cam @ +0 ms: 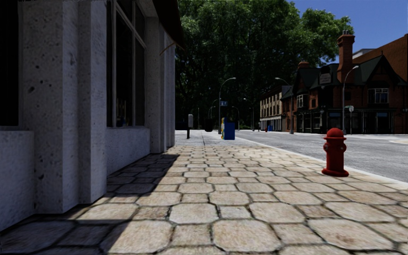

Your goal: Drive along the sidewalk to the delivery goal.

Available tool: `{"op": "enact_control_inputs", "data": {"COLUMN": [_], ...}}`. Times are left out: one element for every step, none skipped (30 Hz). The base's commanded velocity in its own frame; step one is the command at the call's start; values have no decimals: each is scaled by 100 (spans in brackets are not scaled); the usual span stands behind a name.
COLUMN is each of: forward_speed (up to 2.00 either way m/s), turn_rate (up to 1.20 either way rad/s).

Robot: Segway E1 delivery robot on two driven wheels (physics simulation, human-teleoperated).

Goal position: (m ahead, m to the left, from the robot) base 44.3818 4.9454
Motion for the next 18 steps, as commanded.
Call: {"op": "enact_control_inputs", "data": {"forward_speed": [200, 200, 200, 200, 200, 200, 200, 200, 200, 200, 200, 200, 200, 200, 200, 200, 200, 200], "turn_rate": [0, 0, 0, 0, 0, 0, 0, 0, 0, 0, 0, 0, 0, 0, 0, 0, 0, 0]}}
